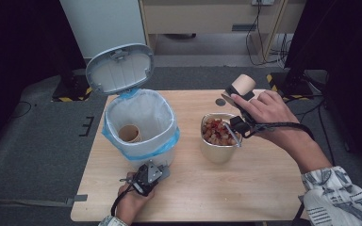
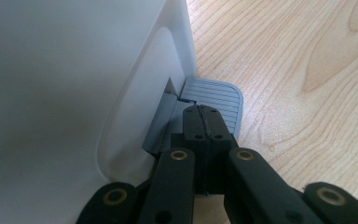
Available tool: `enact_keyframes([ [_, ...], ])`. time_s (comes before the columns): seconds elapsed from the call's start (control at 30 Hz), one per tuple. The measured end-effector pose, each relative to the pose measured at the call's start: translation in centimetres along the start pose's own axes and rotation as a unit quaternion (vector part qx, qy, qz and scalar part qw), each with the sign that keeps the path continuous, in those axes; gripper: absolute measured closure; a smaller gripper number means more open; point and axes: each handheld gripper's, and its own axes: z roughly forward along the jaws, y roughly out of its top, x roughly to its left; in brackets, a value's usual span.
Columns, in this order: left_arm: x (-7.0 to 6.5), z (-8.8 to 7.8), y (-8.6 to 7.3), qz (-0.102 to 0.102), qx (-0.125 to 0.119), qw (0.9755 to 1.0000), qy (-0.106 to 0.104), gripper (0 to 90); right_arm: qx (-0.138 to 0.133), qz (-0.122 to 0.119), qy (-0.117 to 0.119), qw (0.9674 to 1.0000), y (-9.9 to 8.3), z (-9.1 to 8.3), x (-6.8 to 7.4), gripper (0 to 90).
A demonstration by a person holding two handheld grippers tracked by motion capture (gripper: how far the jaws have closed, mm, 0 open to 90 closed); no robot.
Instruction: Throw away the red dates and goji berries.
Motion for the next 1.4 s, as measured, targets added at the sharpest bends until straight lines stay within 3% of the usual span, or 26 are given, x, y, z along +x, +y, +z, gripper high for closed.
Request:
enact_keyframes([
  [0.17, 0.0, 0.0, 0.0, 0.000, 0.000, 1.0000, 0.000, 89.8, 0.000, 0.012, -0.003, 0.9999, 0.0, -0.1, -0.1, 30.1],
  [0.53, 0.0, 0.0, 0.0, 0.000, 0.000, 1.0000, 0.000, 89.8, -0.003, 0.012, -0.007, 0.9999, -0.1, -0.2, -0.4, 30.1],
  [0.67, 0.0, 0.0, 0.0, 0.000, 0.000, 1.0000, 0.000, 89.8, 0.001, 0.007, -0.012, 0.9999, -0.5, -0.5, -1.2, 30.1],
  [0.73, 0.0, 0.0, 0.0, 0.000, 0.000, 1.0000, 0.000, 89.8, 0.009, 0.017, -0.022, 0.9996, -1.2, -0.7, -1.9, 30.1],
  [0.8, 0.0, 0.0, 0.0, -0.002, -0.002, 1.0000, -0.001, 89.8, 0.019, 0.005, -0.026, 0.9995, -1.4, -0.6, -2.1, 30.1],
  [0.83, 0.0, 0.0, 0.0, -0.001, 0.000, 1.0000, 0.000, 89.8, 0.006, -0.059, -0.001, 0.9983, -0.4, -0.5, -1.2, 30.2],
  [0.87, 0.0, 0.0, 0.0, -0.002, 0.000, 1.0000, 0.000, 89.8, 0.006, -0.066, 0.001, 0.9978, -0.3, -0.5, -1.1, 30.2],
  [0.97, 0.0, 0.0, 0.0, -0.005, -0.002, 1.0000, -0.001, 89.8, 0.018, -0.050, -0.015, 0.9985, -0.7, -0.7, -2.0, 30.2],
  [1.1, 0.0, 0.0, 0.0, -0.002, -0.001, 1.0000, -0.001, 89.8, 0.018, -0.056, -0.017, 0.9982, -0.8, -0.8, -2.7, 30.3],
  [1.13, 0.0, 0.0, 0.0, -0.003, -0.001, 1.0000, -0.001, 89.8, 0.023, -0.035, -0.025, 0.9988, -1.1, -0.8, -2.9, 30.2],
  [1.17, 0.0, 0.0, 0.0, -0.004, -0.002, 1.0000, -0.001, 89.8, 0.023, -0.035, -0.025, 0.9988, -1.1, -0.8, -2.9, 30.2],
  [1.2, 0.0, 0.0, 0.0, -0.003, -0.002, 1.0000, -0.001, 89.8, 0.026, -0.053, -0.024, 0.9980, -1.2, -0.7, -3.0, 30.2],
  [1.27, 0.0, 0.0, 0.0, -0.003, -0.002, 1.0000, -0.001, 89.8, 0.021, -0.063, -0.019, 0.9976, -0.9, -0.7, -2.6, 30.3],
  [1.3, 0.0, 0.0, 0.0, -0.003, -0.002, 1.0000, -0.001, 89.8, 0.015, -0.098, -0.001, 0.9951, -0.2, -0.7, -1.8, 30.3],
  [1.33, 0.0, 0.0, 0.0, -0.003, -0.002, 1.0000, -0.001, 89.8, 0.015, -0.098, -0.001, 0.9951, -0.2, -0.7, -1.8, 30.3],
  [1.37, 0.0, 0.0, 0.0, -0.004, -0.002, 1.0000, -0.002, 89.8, 0.015, -0.071, -0.010, 0.9973, -0.4, -0.6, -1.7, 30.3],
  [1.4, 0.0, 0.0, 0.0, -0.004, -0.002, 1.0000, -0.002, 89.8, 0.015, -0.071, -0.010, 0.9973, -0.4, -0.6, -1.7, 30.3],
])
